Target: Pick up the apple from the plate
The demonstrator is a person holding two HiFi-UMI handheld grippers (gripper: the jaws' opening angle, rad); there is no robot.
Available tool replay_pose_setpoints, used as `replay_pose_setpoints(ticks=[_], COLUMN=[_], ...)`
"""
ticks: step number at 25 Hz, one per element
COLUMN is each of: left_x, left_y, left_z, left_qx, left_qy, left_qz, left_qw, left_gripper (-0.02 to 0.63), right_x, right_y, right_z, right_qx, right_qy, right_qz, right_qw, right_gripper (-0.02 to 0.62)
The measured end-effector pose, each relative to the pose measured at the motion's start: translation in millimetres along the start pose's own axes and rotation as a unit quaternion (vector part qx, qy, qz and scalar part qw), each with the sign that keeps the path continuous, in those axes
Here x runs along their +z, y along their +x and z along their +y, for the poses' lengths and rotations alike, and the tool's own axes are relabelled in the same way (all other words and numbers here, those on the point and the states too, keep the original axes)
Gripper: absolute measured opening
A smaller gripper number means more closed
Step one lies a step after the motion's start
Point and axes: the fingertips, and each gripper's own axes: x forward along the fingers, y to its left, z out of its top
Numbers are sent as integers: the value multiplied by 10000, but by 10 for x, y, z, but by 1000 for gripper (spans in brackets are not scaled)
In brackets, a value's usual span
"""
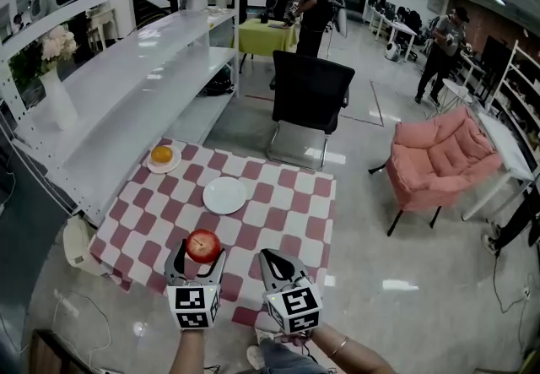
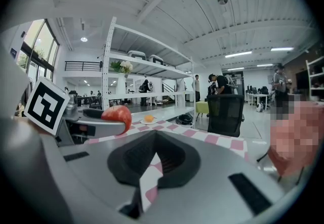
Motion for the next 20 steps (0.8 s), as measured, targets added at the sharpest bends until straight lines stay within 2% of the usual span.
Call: replay_pose_setpoints(ticks=[8, 20], left_x=[-93, -29], left_y=[-105, -145], left_z=[-48, -103], left_qx=[37, 49], left_qy=[-104, -106], left_qz=[43, -14], left_qw=[9999, 9999], left_gripper=[370, 371], right_x=[21, 33], right_y=[-85, -85], right_z=[8, 49], right_qx=[8, 128], right_qy=[-63, -49], right_qz=[-48, -75], right_qw=[10000, 9999], right_gripper=[8, 8])
